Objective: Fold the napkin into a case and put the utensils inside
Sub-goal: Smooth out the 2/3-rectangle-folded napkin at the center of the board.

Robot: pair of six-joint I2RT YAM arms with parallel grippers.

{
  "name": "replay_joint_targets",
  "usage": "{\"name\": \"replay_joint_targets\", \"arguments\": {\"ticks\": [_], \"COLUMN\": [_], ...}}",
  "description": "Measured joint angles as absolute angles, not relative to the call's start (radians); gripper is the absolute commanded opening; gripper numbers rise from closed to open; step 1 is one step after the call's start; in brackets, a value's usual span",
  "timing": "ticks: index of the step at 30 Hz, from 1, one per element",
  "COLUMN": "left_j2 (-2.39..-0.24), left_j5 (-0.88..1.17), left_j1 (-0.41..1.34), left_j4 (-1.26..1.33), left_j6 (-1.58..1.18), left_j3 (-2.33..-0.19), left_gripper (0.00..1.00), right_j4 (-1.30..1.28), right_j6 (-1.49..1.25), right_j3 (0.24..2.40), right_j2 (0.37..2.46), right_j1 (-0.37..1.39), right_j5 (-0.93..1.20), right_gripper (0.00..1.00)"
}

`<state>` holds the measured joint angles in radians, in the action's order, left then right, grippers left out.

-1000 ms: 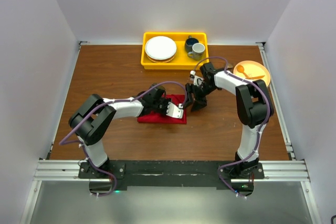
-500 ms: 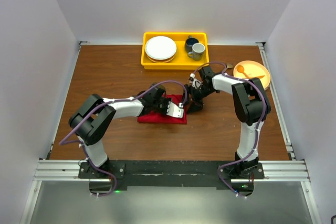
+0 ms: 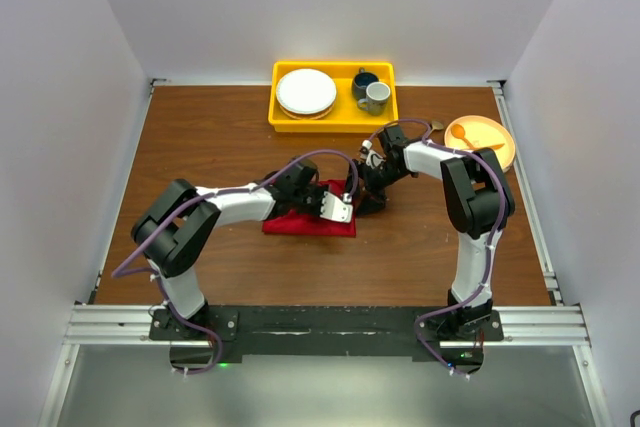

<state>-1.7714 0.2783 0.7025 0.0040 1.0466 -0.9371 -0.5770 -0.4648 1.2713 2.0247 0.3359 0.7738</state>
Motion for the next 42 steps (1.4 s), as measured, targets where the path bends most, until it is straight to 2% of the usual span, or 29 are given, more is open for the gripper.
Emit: {"name": "replay_joint_targets", "arguments": {"ticks": [16, 25, 30, 36, 39, 42], "left_j2": [-1.77, -1.766, -1.766, -1.766, -1.766, -1.766], "left_j5": [0.3, 0.303, 0.303, 0.303, 0.303, 0.303], "left_j1": [0.723, 0.723, 0.723, 0.723, 0.723, 0.723], "left_j4": [0.006, 0.043, 0.044, 0.044, 0.044, 0.044], "left_j6": [1.058, 1.071, 1.071, 1.076, 1.077, 1.077], "left_j3": [-0.906, -0.885, -0.885, -0.885, -0.885, -0.885], "left_gripper": [0.0, 0.0, 0.0, 0.0, 0.0, 0.0], "right_j4": [-0.608, -0.73, -0.739, -0.74, -0.738, -0.735], "right_j6": [-0.438, -0.319, -0.315, -0.326, -0.331, -0.337], "right_j3": [1.3, 1.454, 1.515, 1.52, 1.515, 1.512], "right_j2": [2.028, 2.014, 2.009, 2.009, 2.011, 2.024], "right_j1": [0.337, 0.318, 0.308, 0.308, 0.308, 0.308], "right_j5": [0.758, 0.691, 0.653, 0.629, 0.62, 0.62], "right_gripper": [0.7, 0.53, 0.47, 0.4, 0.33, 0.33]}}
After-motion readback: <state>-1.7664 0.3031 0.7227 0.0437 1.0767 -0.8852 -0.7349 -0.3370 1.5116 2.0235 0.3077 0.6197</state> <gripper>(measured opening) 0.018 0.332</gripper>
